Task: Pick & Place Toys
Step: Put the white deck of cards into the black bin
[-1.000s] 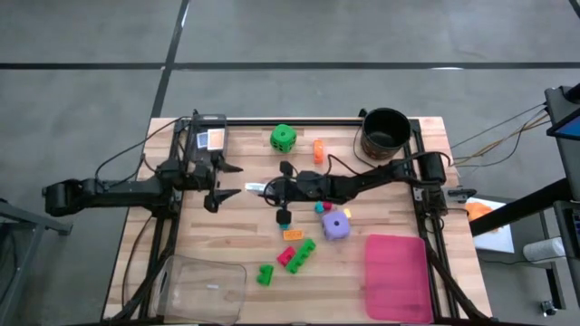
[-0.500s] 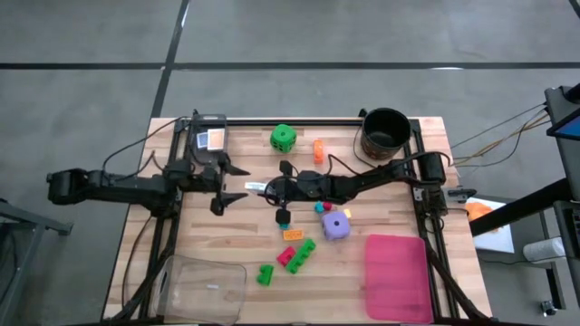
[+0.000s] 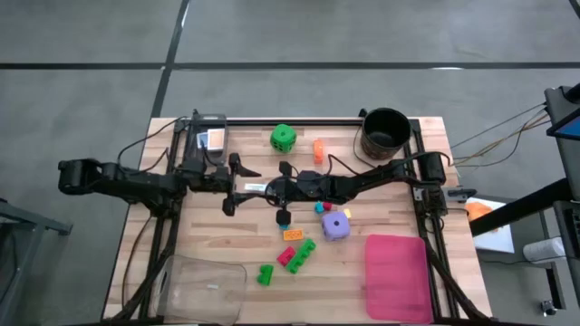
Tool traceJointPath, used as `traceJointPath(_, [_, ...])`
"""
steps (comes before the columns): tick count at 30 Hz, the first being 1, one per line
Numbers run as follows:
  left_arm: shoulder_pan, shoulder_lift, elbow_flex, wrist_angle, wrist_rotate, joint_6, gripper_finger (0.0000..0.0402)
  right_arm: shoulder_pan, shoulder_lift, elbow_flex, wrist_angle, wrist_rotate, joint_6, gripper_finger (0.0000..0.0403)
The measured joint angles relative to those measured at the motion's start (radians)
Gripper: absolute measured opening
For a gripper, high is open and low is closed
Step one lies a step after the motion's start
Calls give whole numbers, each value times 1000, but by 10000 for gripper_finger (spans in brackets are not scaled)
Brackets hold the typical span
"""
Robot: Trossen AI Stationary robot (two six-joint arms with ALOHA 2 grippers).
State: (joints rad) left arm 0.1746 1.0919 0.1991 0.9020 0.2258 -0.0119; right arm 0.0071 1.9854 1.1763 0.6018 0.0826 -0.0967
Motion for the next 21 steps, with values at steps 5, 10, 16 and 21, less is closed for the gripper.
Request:
traceJointPath(5, [-21,6,0,1,-44,23,192,-1,0,0,1,3,1,65])
traceJointPath(10, [-30,5,0,0,-43,44,67,-2,0,-1,1,-2,5,65])
traceJointPath(16, [-30,5,-1,-2,-22,54,62,0,0,-2,0,-30,6,134])
traceJointPath(21, [-30,5,-2,-20,-21,58,62,2,0,-2,0,-35,12,204])
